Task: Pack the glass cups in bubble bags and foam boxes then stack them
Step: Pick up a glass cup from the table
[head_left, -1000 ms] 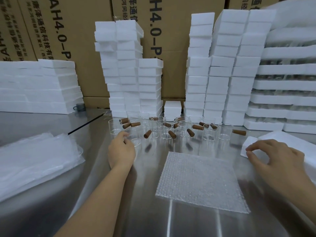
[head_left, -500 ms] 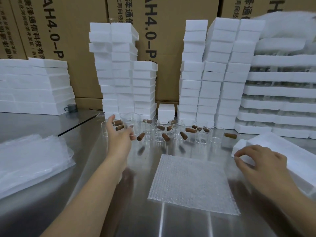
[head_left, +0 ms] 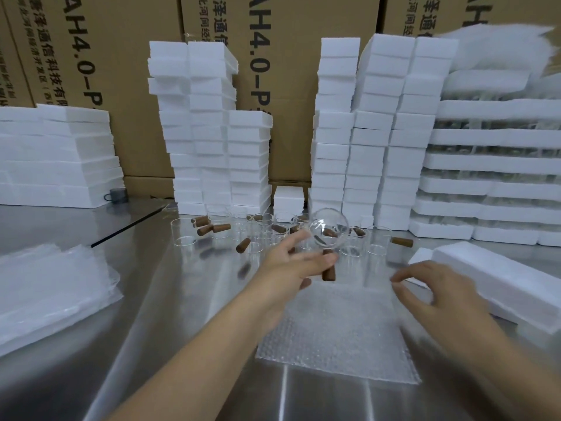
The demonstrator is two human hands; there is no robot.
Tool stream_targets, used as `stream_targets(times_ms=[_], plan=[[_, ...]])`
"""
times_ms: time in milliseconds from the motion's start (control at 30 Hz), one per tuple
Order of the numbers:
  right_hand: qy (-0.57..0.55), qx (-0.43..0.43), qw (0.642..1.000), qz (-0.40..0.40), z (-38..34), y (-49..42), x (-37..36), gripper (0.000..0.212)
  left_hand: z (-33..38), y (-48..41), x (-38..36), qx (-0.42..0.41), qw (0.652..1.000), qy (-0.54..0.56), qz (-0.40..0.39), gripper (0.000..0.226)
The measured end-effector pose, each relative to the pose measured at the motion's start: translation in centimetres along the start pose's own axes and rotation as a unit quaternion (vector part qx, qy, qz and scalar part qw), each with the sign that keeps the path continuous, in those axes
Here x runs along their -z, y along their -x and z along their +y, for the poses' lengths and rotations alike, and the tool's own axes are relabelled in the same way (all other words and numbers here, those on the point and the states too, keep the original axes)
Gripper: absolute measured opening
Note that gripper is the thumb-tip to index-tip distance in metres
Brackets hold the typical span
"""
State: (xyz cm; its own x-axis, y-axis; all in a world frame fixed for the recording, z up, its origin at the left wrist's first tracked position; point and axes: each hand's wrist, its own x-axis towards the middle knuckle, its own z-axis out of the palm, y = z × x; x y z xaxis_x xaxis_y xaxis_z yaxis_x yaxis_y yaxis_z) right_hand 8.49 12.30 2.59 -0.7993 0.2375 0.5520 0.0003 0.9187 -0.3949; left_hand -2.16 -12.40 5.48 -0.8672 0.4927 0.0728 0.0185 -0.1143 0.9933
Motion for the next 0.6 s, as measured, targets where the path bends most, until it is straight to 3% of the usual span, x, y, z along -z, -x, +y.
stream_targets(times_ms=[167, 300, 600], plan=[[-0.185, -0.004, 0.981, -0.063, -3.5, 1.4, -1.8, 0.011, 0.3, 0.9, -2.4, -0.064, 0.996, -0.03, -0.052, 0.075], [-0.295, -0.008, 0.953, -0.069, -5.7, 2.1, -2.3, 0.011, 0.2, 1.2, -3.4, -0.099, 0.993, -0.027, -0.065, 0.086], [-0.337, 0.001, 0.941, -0.006, -7.2, 2.2, -1.7, 0.011, 0.1, 1.5, -3.7, -0.121, 0.99, -0.019, -0.072, 0.085]])
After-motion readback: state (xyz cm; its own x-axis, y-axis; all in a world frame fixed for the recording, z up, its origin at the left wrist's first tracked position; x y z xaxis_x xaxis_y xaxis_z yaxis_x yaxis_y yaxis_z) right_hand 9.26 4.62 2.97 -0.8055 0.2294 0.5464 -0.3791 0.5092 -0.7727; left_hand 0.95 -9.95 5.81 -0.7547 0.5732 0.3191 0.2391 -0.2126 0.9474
